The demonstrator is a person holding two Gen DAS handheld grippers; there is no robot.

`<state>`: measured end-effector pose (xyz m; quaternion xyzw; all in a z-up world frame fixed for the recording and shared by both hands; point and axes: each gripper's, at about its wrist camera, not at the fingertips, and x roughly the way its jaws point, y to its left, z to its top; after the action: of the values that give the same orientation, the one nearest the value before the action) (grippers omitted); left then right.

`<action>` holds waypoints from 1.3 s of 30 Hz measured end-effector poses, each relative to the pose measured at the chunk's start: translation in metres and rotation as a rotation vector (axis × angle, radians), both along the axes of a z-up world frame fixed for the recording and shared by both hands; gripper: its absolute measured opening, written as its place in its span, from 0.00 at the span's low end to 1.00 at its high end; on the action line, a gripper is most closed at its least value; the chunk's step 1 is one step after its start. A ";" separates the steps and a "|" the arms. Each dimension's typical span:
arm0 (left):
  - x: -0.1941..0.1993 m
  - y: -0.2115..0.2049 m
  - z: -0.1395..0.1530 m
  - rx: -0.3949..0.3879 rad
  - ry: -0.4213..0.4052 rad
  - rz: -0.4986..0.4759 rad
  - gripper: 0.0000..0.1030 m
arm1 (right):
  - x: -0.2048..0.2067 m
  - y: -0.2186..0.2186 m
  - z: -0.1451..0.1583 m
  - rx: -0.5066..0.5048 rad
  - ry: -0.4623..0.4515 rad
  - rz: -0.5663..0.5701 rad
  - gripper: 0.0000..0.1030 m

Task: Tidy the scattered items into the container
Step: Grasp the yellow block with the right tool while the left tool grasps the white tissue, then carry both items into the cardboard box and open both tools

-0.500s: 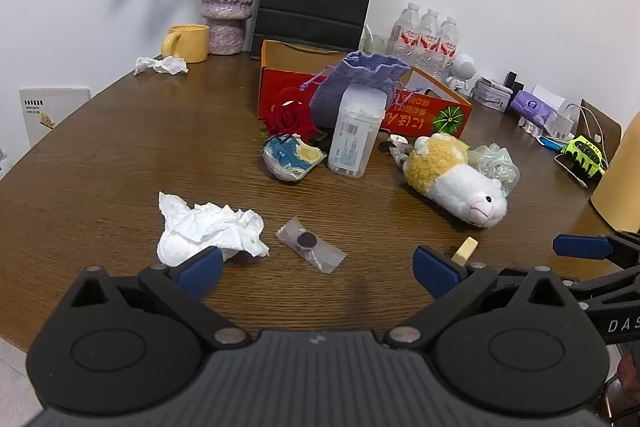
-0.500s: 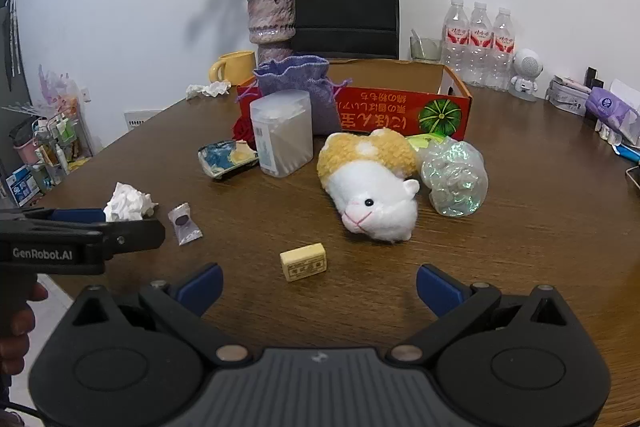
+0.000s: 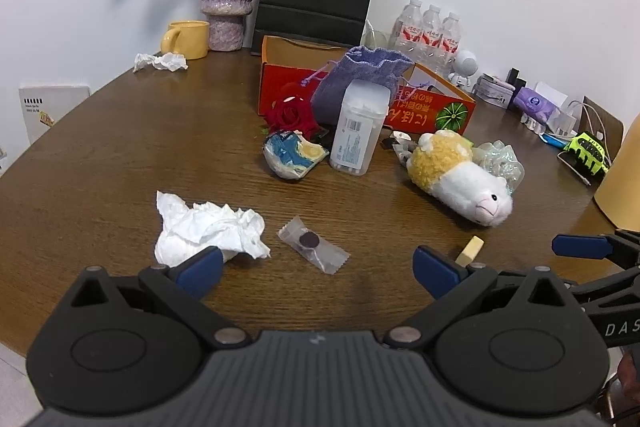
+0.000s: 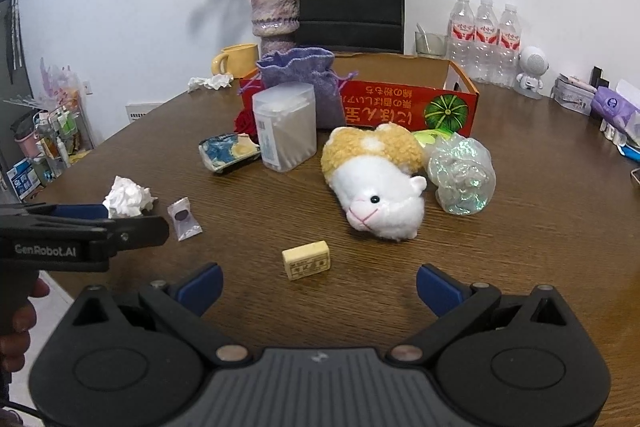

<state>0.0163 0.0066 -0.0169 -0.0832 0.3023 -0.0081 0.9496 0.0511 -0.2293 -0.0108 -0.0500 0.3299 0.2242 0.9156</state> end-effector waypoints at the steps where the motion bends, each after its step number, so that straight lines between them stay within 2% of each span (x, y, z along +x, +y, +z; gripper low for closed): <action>1: 0.001 0.001 0.000 -0.001 0.000 0.002 1.00 | 0.002 0.000 -0.001 0.000 0.005 0.000 1.00; 6: 0.008 0.012 -0.006 -0.024 0.019 0.033 1.00 | 0.014 0.004 -0.008 0.010 0.005 0.005 0.99; 9: 0.015 0.026 -0.011 -0.040 0.030 0.095 1.00 | 0.021 0.012 -0.016 -0.007 -0.018 0.013 0.90; 11: 0.018 0.035 -0.012 -0.044 0.023 0.127 1.00 | 0.025 0.016 -0.020 0.000 -0.014 0.024 0.87; 18: 0.030 0.050 -0.017 0.009 -0.005 0.185 0.98 | 0.029 0.028 -0.033 -0.008 -0.012 0.044 0.77; 19: 0.032 0.051 -0.019 0.014 -0.005 0.185 0.96 | 0.028 0.028 -0.034 -0.011 -0.021 0.042 0.74; 20: 0.033 0.052 -0.020 0.013 -0.001 0.182 0.87 | 0.028 0.028 -0.034 -0.014 -0.030 0.040 0.70; 21: 0.035 0.053 -0.022 0.006 0.007 0.177 0.75 | 0.027 0.028 -0.034 -0.016 -0.036 0.040 0.63; 22: 0.034 0.053 -0.023 0.008 0.004 0.171 0.73 | 0.027 0.028 -0.033 -0.016 -0.041 0.040 0.54; 23: 0.033 0.051 -0.024 0.020 -0.001 0.163 0.60 | 0.026 0.028 -0.033 -0.015 -0.046 0.041 0.48; 24: 0.032 0.051 -0.024 0.024 -0.005 0.151 0.51 | 0.026 0.027 -0.032 -0.011 -0.049 0.044 0.34; 25: 0.030 0.050 -0.025 0.021 -0.008 0.142 0.50 | 0.026 0.026 -0.032 -0.008 -0.049 0.046 0.30; 27: 0.026 0.049 -0.025 0.020 -0.014 0.128 0.45 | 0.025 0.026 -0.032 -0.005 -0.050 0.047 0.30; 33: 0.021 0.048 -0.018 -0.007 -0.044 0.099 0.43 | 0.024 0.021 -0.028 0.037 -0.057 0.054 0.30; 39: 0.034 0.043 0.019 -0.013 -0.142 0.034 0.43 | 0.032 0.011 0.003 0.085 -0.141 0.065 0.30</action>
<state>0.0505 0.0499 0.0017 -0.0938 0.2326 -0.0001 0.9680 0.0827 -0.2183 -0.0074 -0.0374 0.2529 0.2635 0.9302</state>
